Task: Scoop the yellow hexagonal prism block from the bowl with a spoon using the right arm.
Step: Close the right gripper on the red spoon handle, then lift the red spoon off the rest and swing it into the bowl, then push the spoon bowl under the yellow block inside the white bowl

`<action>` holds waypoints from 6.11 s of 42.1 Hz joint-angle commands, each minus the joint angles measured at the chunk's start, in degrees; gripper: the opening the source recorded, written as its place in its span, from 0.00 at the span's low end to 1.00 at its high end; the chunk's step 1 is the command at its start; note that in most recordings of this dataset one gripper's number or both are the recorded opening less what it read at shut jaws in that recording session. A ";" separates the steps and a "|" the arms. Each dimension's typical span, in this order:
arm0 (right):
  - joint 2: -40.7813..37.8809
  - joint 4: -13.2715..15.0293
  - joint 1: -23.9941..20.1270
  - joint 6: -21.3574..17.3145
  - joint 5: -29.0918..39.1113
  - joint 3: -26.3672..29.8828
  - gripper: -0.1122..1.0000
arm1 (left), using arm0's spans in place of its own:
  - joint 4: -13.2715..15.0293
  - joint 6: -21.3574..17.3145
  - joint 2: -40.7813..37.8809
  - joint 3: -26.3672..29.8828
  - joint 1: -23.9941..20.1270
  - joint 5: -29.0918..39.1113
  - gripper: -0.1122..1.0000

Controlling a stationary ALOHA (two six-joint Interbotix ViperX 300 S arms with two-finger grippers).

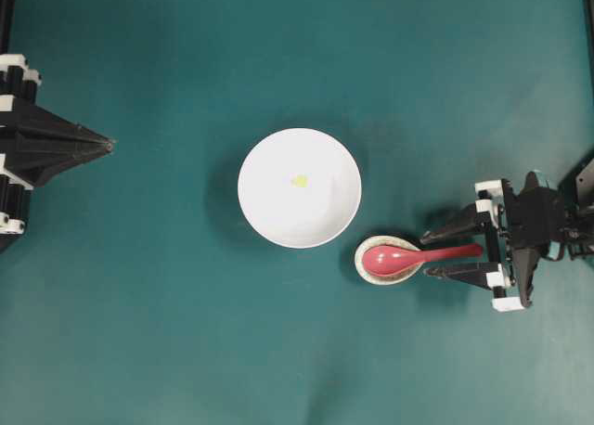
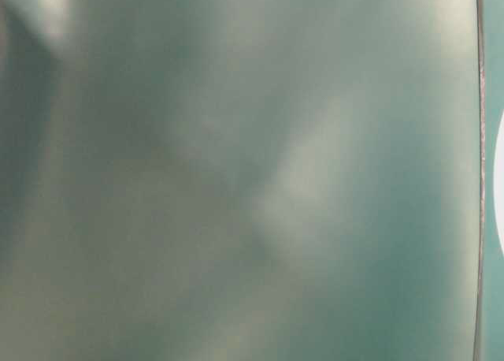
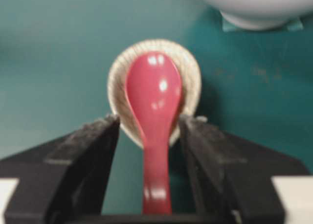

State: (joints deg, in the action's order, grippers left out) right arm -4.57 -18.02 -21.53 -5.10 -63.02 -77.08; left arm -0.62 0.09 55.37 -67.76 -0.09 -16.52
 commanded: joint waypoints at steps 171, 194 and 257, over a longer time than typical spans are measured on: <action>1.76 -1.49 -1.58 1.23 1.23 -0.18 0.30 | -0.09 -0.09 -0.53 0.88 0.00 -0.44 0.10; 22.76 -1.76 0.44 2.11 23.20 1.49 0.30 | -0.18 -0.70 -0.53 0.88 0.00 0.53 0.10; 14.24 7.03 27.69 3.25 101.60 48.25 0.30 | -0.79 -0.88 -0.53 0.97 0.00 4.13 0.10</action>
State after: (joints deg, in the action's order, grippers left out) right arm 9.67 -11.51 6.06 -1.14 37.71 -31.46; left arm -1.23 -0.70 55.37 -67.76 -0.18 -12.13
